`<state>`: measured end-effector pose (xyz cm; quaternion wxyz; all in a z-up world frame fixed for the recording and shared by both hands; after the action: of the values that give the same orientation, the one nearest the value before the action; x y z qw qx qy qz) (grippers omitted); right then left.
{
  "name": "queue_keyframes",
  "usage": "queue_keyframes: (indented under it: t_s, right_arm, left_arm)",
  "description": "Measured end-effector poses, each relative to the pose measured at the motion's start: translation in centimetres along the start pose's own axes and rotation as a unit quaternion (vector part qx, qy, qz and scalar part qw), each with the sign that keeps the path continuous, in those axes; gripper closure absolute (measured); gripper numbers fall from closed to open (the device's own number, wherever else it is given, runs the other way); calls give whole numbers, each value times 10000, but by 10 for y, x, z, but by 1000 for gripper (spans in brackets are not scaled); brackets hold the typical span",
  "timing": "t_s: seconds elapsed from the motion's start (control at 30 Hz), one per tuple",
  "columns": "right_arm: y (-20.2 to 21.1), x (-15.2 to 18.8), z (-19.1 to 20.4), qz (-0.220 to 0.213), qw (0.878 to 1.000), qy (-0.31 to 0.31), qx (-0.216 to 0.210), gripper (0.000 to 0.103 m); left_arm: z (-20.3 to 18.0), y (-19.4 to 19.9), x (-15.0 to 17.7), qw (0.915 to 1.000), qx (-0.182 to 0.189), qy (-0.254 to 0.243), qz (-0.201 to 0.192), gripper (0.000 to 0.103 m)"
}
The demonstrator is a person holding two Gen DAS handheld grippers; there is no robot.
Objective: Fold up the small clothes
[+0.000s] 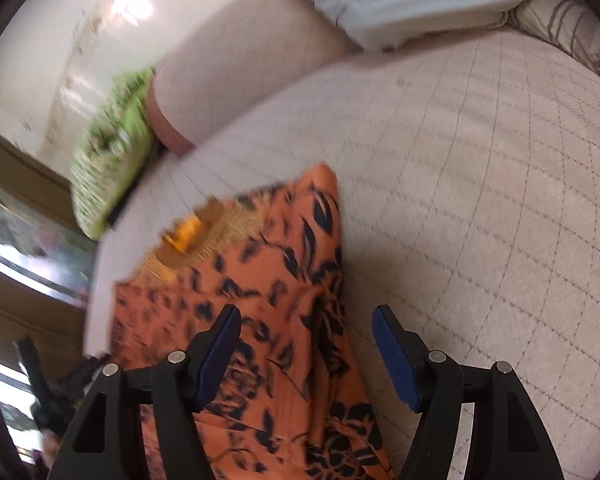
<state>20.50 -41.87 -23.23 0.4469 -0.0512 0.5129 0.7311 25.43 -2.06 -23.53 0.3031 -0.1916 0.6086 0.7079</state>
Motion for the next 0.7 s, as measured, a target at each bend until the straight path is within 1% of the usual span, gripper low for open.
queue_keyframes:
  t_s: [0.03,0.07,0.1,0.13,0.17,0.23,0.3,0.37,0.43,0.5,0.57,0.7]
  right_arm:
    - [-4,3,2,33,9999,114,118,33]
    - [-9,5,4,75,9991,292,298,38]
    - [-18,10,6,168,9967,535,583,43]
    - [-26,15,6,277,9931,757,848,43]
    - [-31,18,7,291,9909,894,961,43]
    - [-30,18,11,167,9894,1024,1015,43]
    - [-23,16,12,64,9904,994,959,43]
    - [-14,11,7,-53,9936,729,860,42]
    - [-2,7,-1,-205,9961,470,722,42]
    - [14,5,-7,-373,9974,262,556,42]
    - [27,4,-10,-452,9981,132,396,42]
    - [55,19,-12,-577,9982,64,113,42]
  left_arm:
    - [2,-9,2,9998,-126,-19,129,35]
    - [4,-20,6,9994,-218,-23,285,35]
    - [6,-29,12,9988,-219,17,438,33]
    - [9,-32,15,9987,-190,94,469,31]
    - [12,-30,16,9988,-169,209,417,31]
    - [16,-23,16,9988,-104,214,437,31]
    - [24,-9,20,9990,-27,143,421,31]
    - [35,6,24,9993,45,172,342,31]
    - [55,27,33,9993,126,236,256,31]
    - [76,49,46,9991,233,295,177,31]
    - [95,66,60,9988,317,349,151,31]
    - [131,103,95,9973,521,495,131,30]
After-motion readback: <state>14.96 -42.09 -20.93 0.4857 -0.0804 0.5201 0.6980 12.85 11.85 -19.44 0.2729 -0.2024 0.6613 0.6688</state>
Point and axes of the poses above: each gripper's, at about its wrist camera, not at the fingertips, and y roughly against the way its jaws point, z to its left, x to its underside, the point moved 2 cm from there along -y, roughly the way its jaws point, and after that the axes turned 14 degrees about -z, right-handed, at the moved point
